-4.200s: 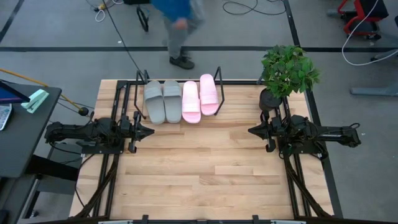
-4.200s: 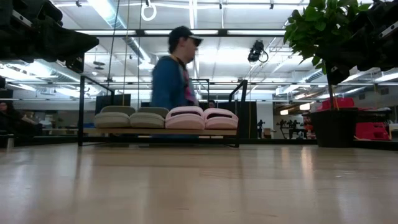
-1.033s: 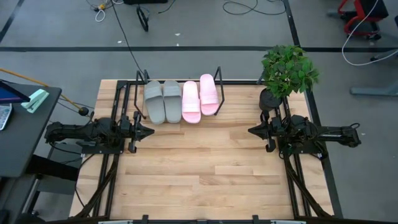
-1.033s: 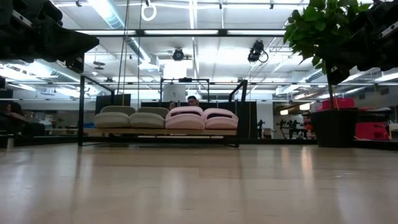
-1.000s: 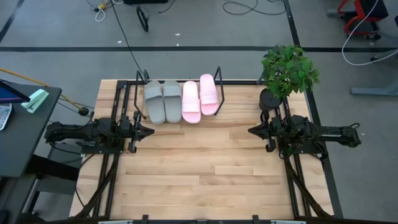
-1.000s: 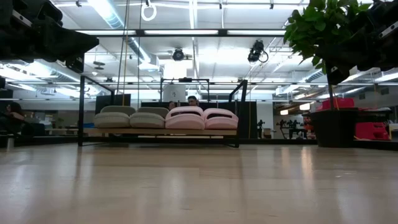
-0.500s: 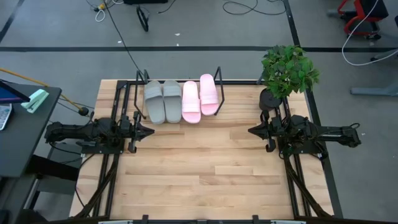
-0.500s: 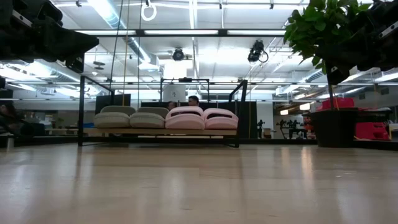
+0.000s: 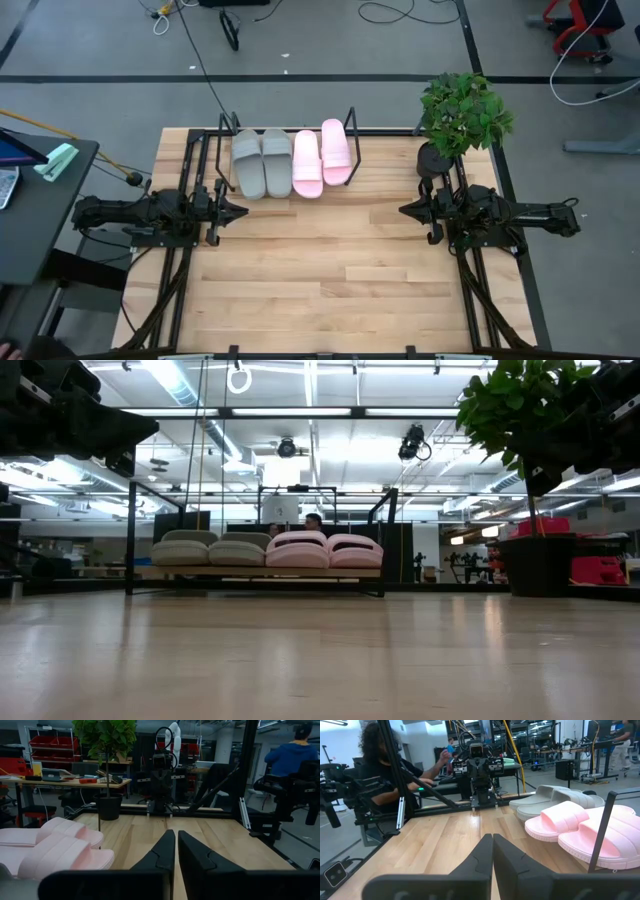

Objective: Pick and place slides into the shelf
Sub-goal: Return to Home Position

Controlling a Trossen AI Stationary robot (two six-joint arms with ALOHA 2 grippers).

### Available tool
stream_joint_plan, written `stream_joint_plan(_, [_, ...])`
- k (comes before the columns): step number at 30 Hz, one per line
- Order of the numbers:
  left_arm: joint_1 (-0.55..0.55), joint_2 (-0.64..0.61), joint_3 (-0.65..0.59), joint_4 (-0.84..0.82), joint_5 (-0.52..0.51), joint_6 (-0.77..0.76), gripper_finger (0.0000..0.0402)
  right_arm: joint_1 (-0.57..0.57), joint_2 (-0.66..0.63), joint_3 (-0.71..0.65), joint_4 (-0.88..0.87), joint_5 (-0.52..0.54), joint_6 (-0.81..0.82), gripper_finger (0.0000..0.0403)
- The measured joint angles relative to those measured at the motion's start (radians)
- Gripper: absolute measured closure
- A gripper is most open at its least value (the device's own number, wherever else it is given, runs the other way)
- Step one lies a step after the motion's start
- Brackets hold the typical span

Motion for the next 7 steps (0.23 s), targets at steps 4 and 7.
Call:
stream_joint_plan(4, [0.0, 0.0, 0.0, 0.0, 0.0, 0.0, 0.0378, 0.0, 0.0, 0.0, 0.0, 0.0, 0.0, 0.0385])
stream_joint_plan(7, [0.0, 0.0, 0.0, 0.0, 0.0, 0.0, 0.0374, 0.0, 0.0, 0.0, 0.0, 0.0, 0.0, 0.0385])
